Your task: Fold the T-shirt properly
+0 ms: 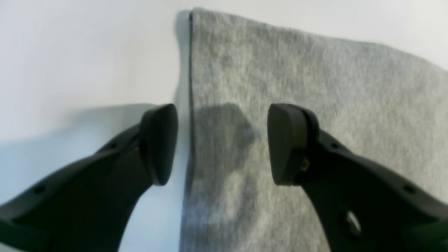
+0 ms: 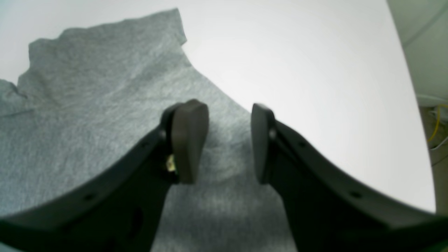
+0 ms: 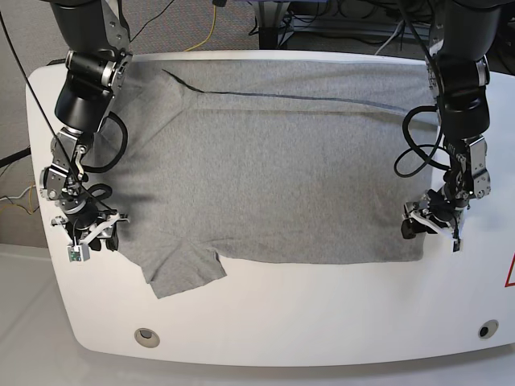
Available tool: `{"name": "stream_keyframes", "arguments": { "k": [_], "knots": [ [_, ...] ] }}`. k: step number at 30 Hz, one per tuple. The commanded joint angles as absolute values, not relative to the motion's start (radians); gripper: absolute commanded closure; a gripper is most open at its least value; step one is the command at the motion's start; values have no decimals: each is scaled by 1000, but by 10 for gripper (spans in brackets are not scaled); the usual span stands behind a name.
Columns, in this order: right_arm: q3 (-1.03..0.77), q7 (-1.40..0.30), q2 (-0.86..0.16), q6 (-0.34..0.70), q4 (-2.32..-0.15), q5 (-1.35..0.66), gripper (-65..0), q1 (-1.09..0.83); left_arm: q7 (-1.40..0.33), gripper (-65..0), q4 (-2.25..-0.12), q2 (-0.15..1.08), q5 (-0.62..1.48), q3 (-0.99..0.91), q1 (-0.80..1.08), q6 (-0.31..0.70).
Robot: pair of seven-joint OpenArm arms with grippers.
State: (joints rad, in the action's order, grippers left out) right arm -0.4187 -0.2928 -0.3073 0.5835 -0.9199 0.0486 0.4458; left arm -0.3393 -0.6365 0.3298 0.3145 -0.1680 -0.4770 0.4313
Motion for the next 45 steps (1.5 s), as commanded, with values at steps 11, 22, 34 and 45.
{"name": "stream_keyframes", "arguments": {
  "k": [11, 22, 34, 45],
  "knots": [
    [-419, -183, -325, 572, -815, 38, -224, 506, -336, -385, -612, 348, 321, -166, -524, 436],
    [-419, -195, -327, 582, -780, 37, -282, 523, -329, -393, -642, 344, 321, -167, -497, 428],
    [-427, -200, -326, 580, -787, 33, -306, 504, -328, -386, -640, 344, 322, -163, -508, 430],
    [-429, -201, -323, 585, -793, 33, -305, 503, -332, -387, -633, 342, 324, -159, -514, 427]
  ]
}}
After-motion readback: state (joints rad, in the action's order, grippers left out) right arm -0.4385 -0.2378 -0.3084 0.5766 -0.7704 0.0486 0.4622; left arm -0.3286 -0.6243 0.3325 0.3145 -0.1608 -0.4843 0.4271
